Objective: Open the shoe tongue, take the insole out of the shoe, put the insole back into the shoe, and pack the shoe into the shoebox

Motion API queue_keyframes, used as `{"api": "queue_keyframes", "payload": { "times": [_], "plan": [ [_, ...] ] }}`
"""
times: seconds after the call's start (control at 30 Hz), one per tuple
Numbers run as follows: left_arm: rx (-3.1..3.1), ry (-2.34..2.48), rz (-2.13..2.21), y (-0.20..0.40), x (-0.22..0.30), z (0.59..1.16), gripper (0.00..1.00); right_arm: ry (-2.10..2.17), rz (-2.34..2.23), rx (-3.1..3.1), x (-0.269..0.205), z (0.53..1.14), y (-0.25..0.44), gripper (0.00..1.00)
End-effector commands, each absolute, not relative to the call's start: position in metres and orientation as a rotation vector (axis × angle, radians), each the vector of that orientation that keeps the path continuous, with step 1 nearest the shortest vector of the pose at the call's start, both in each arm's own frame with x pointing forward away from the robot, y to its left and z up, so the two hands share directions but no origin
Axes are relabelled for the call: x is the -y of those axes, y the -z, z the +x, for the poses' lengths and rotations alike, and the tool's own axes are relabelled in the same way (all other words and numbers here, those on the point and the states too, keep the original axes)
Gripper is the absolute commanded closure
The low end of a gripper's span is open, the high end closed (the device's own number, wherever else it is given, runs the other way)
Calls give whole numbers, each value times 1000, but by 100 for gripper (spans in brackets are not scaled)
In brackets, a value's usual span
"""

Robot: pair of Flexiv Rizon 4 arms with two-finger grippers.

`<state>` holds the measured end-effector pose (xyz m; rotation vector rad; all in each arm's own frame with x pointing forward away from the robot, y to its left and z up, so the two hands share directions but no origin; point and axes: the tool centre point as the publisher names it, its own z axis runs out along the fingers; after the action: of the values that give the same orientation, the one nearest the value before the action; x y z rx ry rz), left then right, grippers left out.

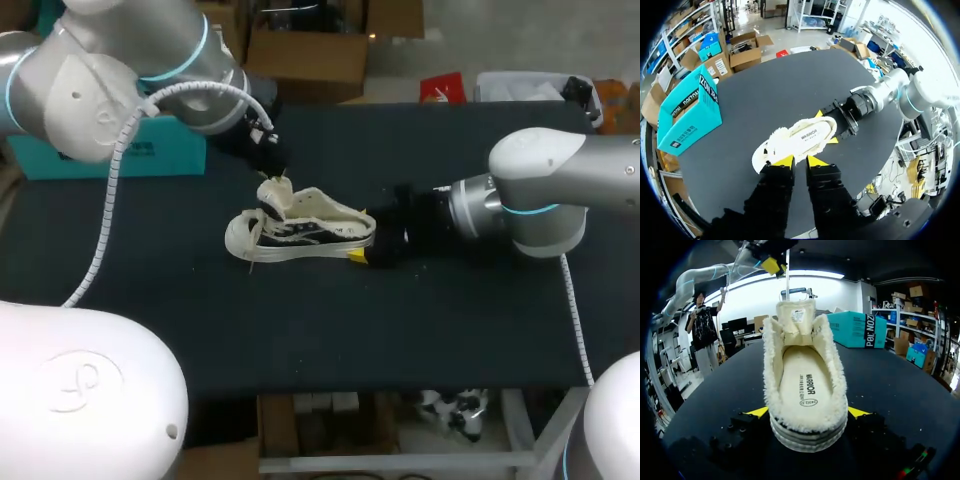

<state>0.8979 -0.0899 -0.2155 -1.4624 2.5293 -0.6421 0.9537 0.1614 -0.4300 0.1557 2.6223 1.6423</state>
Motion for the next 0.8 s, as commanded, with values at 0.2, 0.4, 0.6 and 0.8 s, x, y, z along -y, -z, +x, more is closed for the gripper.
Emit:
{"api": "queue_keyframes", "payload": {
  "times": [0.2, 0.4, 0.6, 0.8],
  "plan": [
    [-3326, 430, -304, 227, 105, 926, 100, -1651, 152, -2620, -158, 955, 433, 100],
    [-3326, 430, -304, 227, 105, 926, 100, -1651, 152, -2620, -158, 955, 433, 100],
    [-3326, 430, -304, 227, 105, 926, 100, -1651, 152, -2620, -158, 955, 433, 100],
    [-3348, 341, -27, 255, 128, 930, 100, -1651, 152, -2620, -158, 955, 433, 100]
  ]
}}
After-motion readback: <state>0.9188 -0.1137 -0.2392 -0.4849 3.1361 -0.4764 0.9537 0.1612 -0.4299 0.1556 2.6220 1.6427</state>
